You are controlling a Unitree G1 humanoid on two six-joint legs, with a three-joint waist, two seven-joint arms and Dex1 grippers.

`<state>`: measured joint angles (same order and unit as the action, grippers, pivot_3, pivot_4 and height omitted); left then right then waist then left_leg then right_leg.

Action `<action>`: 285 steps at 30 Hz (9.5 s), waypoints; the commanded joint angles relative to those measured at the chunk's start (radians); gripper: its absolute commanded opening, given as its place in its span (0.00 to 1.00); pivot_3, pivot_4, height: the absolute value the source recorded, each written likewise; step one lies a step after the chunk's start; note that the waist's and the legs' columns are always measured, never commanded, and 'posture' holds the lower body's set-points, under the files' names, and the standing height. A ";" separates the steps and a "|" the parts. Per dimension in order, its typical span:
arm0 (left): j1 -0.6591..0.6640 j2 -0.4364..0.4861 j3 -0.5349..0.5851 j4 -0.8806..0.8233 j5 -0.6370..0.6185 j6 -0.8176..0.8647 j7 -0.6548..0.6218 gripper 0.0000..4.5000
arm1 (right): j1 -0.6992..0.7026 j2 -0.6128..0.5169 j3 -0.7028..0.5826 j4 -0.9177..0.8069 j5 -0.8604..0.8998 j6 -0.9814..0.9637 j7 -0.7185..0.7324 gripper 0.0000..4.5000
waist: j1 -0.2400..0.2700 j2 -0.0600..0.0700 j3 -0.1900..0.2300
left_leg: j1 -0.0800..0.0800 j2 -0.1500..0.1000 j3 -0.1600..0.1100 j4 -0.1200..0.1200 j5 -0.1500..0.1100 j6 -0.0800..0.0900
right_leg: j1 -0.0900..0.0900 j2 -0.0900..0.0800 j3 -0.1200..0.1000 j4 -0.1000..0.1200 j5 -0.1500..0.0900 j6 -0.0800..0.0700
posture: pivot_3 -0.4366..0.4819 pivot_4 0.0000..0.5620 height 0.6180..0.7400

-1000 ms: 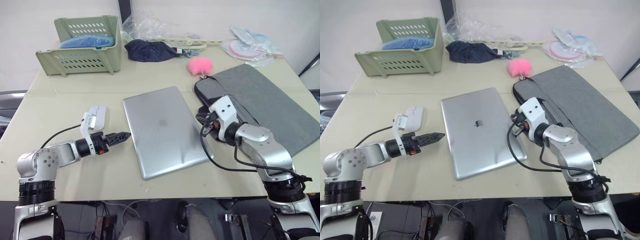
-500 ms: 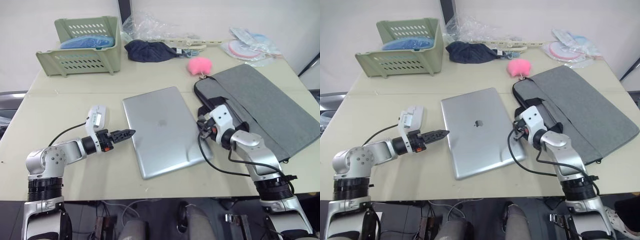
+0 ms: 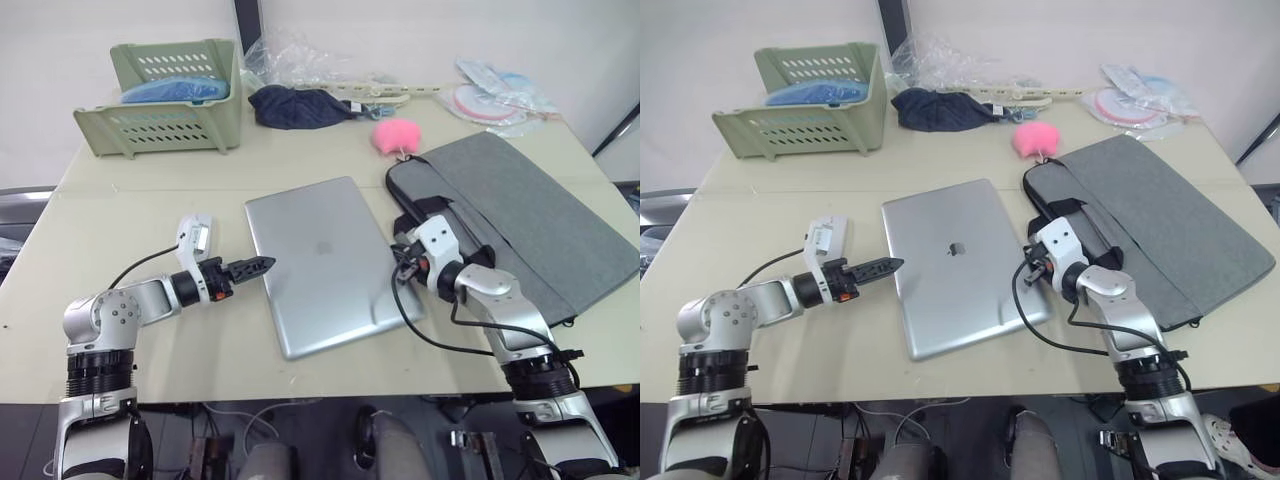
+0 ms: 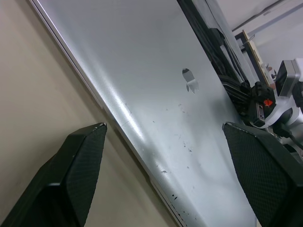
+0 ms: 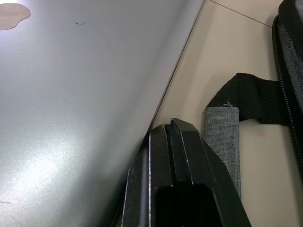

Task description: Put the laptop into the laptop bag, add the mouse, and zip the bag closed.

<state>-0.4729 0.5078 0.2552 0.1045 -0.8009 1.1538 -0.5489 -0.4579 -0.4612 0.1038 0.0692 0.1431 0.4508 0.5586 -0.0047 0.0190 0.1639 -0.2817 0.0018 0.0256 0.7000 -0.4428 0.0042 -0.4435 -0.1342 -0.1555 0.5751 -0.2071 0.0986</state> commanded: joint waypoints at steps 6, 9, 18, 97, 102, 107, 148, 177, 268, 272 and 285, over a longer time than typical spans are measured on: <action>-0.013 -0.063 -0.073 0.104 0.049 0.020 -0.021 0.94 | 0.034 0.039 0.075 -0.012 -0.022 -0.027 0.062 0.02 | 0.002 0.004 -0.006 | 0.001 0.000 0.000 -0.001 0.000 0.000 | 0.005 0.000 0.000 -0.001 0.000 0.000 | 0.48 0.27 1.00; -0.014 -0.075 -0.082 0.115 0.055 0.018 -0.030 0.94 | 0.038 0.050 0.084 -0.008 -0.033 -0.033 0.070 0.02 | 0.002 0.006 -0.008 | 0.003 0.000 -0.001 -0.001 0.000 0.000 | 0.008 0.000 0.000 -0.002 0.000 0.000 | 0.48 0.27 1.00; -0.031 -0.147 0.017 0.131 -0.002 0.064 -0.024 0.94 | 0.062 0.094 0.124 -0.016 -0.057 -0.046 0.091 0.02 | 0.003 0.007 -0.013 | 0.013 0.001 -0.003 -0.005 0.000 0.000 | 0.019 0.001 -0.001 -0.006 0.000 0.000 | 0.48 0.27 1.00; 0.113 -0.230 0.181 -0.298 -0.131 0.422 0.082 0.11 | -0.014 -0.247 -0.209 -0.491 -0.054 0.294 0.063 0.00 | 0.005 -0.002 -0.005 | -0.002 0.001 -0.013 -0.007 -0.001 -0.002 | 0.007 0.003 -0.006 -0.018 0.000 0.000 | 0.48 0.27 1.00; 0.121 -0.265 0.239 -0.342 -0.149 0.453 0.141 0.11 | 0.005 -0.267 -0.203 -0.470 -0.052 0.275 0.057 0.39 | 0.004 -0.004 -0.004 | -0.002 0.002 -0.013 -0.007 -0.001 -0.002 | 0.008 0.004 -0.005 -0.017 0.000 0.001 | 0.48 0.27 1.00; 0.114 -0.281 0.254 -0.352 -0.161 0.460 0.173 0.11 | 0.022 -0.275 -0.193 -0.433 -0.068 0.235 0.049 0.90 | 0.004 -0.004 -0.004 | -0.002 0.001 -0.012 -0.006 -0.001 -0.002 | 0.008 0.004 -0.005 -0.017 0.000 0.001 | 0.48 0.27 1.00; 0.137 -0.314 0.219 -0.364 -0.189 0.437 0.218 0.11 | 0.097 -0.215 -0.169 -0.121 -0.186 -0.020 -0.067 0.99 | 0.005 -0.003 -0.003 | -0.002 0.001 -0.012 -0.003 -0.001 -0.001 | 0.011 0.003 -0.005 -0.017 0.000 0.001 | 0.48 0.27 1.00; 0.152 -0.294 0.182 -0.350 -0.203 0.408 0.219 0.11 | 0.082 -0.204 -0.208 -0.134 -0.143 0.040 -0.059 0.02 | 0.006 -0.003 -0.003 | -0.002 0.001 -0.013 -0.003 -0.001 -0.002 | 0.011 0.003 -0.005 -0.017 0.000 0.001 | 0.48 0.27 1.00; -0.268 -0.601 0.263 0.177 -0.595 0.241 0.783 0.11 | -0.126 -0.221 -0.165 -0.554 0.079 0.652 -0.081 0.02 | 0.026 -0.002 -0.001 | -0.003 -0.001 -0.010 -0.002 0.000 -0.001 | 0.007 0.004 -0.003 -0.017 0.002 0.004 | 0.48 0.27 1.00; -0.300 -0.545 0.247 0.213 -0.580 0.240 0.743 0.11 | -0.123 -0.217 -0.166 -0.557 0.080 0.652 -0.083 0.02 | 0.025 -0.002 -0.001 | -0.003 -0.001 -0.010 -0.002 0.000 -0.001 | 0.007 0.004 -0.003 -0.017 0.002 0.004 | 0.48 0.27 1.00; -0.365 -0.458 0.187 0.319 -0.506 0.237 0.615 0.11 | -0.119 -0.215 -0.169 -0.560 0.081 0.654 -0.088 0.02 | 0.023 -0.002 -0.001 | -0.003 -0.002 -0.009 -0.003 0.000 0.000 | 0.006 0.004 -0.003 -0.017 0.002 0.004 | 0.48 0.27 1.00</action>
<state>-0.7932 0.0750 0.4524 0.4488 -1.2758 1.3927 0.1493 -0.5642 -0.6739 -0.0477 -0.4410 0.2180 1.1135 0.4875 0.0182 0.0172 0.1627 -0.2852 0.0002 0.0163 0.6974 -0.4431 0.0038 -0.4371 -0.1302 -0.1590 0.5580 -0.2056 0.1023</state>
